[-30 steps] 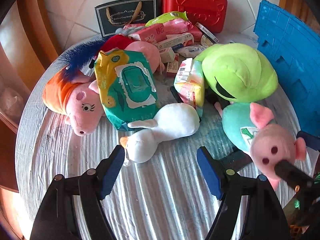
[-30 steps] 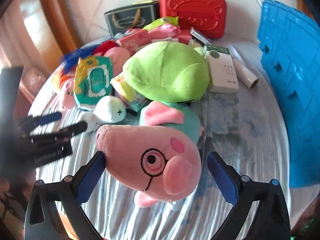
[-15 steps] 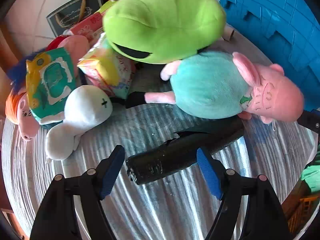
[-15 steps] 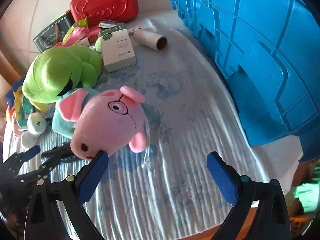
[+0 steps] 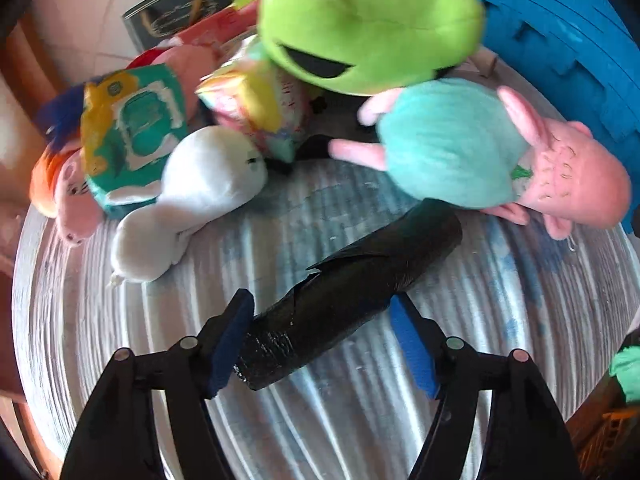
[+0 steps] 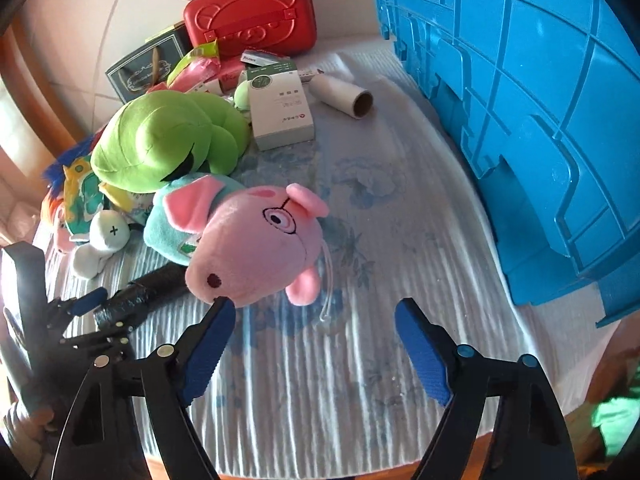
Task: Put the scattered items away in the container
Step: 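Reach the left tool toward the black umbrella while the right tool approaches the pink pig plush, then grasp the black umbrella with the left tool while the right tool grasps the pink pig plush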
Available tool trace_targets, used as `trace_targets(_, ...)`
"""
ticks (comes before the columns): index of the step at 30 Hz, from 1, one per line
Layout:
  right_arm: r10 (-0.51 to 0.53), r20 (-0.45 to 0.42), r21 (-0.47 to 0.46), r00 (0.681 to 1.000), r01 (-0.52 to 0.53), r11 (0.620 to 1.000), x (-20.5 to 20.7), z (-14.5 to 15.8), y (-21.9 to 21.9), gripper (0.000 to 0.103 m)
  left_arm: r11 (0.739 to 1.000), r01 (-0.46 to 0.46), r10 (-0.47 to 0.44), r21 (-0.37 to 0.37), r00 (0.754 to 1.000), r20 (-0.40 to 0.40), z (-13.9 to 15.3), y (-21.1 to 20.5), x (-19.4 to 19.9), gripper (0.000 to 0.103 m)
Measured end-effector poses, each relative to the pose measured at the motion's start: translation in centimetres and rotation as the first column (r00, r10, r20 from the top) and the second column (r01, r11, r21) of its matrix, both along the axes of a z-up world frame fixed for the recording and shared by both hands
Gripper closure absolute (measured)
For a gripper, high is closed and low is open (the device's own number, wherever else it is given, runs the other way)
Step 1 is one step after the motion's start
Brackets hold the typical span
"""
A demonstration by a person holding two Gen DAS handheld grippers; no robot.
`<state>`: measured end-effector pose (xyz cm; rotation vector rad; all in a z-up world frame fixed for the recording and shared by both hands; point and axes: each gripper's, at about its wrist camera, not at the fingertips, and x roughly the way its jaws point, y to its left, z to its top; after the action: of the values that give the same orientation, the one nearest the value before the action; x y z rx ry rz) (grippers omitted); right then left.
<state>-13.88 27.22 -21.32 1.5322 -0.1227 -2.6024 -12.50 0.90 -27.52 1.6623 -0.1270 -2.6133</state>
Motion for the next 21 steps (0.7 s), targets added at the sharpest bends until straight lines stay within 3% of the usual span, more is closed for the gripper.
trace_targets(3,0.027,-0.044,0.013,0.999,-0.026,1.000,0.3,1.3,-0.5,0.020,0.991,-0.126,0.125,0.037,0.992,0.021,0.2,-3.4,0.3,0.058)
trace_targets(7,0.092,-0.102,0.034,0.991,-0.089,0.995,-1.0,3.1,-1.7,0.015,0.997,-0.070,0.069,0.029,0.998,0.011,0.7,-3.6,0.3,0.058)
trace_targets(9,0.115,-0.094,0.043,0.989,-0.111,0.993,-2.1,2.9,-2.4,0.011,0.998,-0.055,0.055,0.011,0.998,0.012,0.6,-3.3,-0.2,0.049)
trace_targets(14,0.160,-0.027,0.066,0.987,-0.158,0.985,-4.8,0.0,-4.5,0.010,0.998,-0.051,0.050,0.036,0.998,0.029,-0.8,-2.6,-2.1,0.048)
trace_targets(15,0.167,-0.007,0.078,0.986,-0.166,0.983,-5.2,-0.8,-5.0,0.010,0.998,-0.058,0.057,0.039,0.998,0.035,-1.0,-2.4,-2.3,0.056)
trace_targets(17,0.180,0.053,0.081,0.982,-0.184,0.980,-5.4,-2.4,-5.6,0.040,0.997,-0.069,0.067,0.038,0.997,0.036,-1.0,-2.1,-2.1,0.061)
trace_targets(21,0.198,0.045,0.069,0.979,-0.200,0.977,-4.0,-2.7,-5.5,0.037,0.997,-0.058,0.056,0.048,0.998,0.028,-0.8,-1.4,-1.0,0.063)
